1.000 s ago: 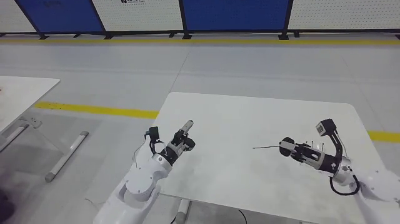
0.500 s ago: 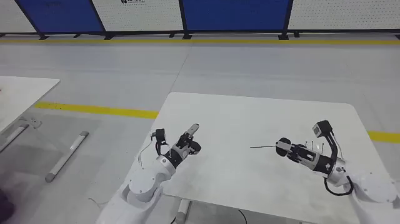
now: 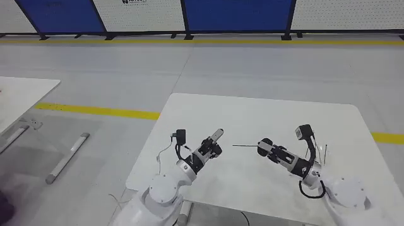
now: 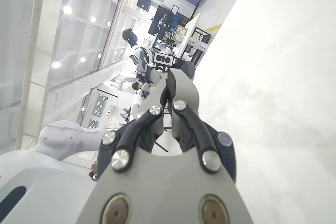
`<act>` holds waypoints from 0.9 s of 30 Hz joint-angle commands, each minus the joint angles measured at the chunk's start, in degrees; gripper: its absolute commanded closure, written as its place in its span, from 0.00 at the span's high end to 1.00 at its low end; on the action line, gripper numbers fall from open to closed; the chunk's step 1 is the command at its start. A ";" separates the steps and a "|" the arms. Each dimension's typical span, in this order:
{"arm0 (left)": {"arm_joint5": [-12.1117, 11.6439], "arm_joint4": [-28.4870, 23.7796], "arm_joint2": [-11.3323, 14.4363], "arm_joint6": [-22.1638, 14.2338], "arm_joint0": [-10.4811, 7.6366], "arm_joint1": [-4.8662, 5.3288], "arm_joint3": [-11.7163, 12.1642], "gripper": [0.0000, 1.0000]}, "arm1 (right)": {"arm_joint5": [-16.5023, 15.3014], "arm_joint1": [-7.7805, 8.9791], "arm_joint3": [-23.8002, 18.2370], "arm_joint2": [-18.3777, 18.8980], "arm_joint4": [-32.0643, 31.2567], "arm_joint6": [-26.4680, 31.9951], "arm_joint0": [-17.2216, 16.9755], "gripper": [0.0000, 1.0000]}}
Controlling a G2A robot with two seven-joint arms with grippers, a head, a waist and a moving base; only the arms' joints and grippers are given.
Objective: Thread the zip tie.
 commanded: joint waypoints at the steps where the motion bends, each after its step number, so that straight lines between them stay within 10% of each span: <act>1: -0.01 0.00 0.00 0.00 0.00 0.00 0.00 1.00 | 0.00 0.00 0.00 0.00 0.00 0.00 0.00 0.00; 27: -2.60 -0.79 6.00 3.91 -2.02 -1.26 1.33 1.00 | 0.00 -2.00 -2.46 -1.87 -2.40 -11.55 -1.86 0.00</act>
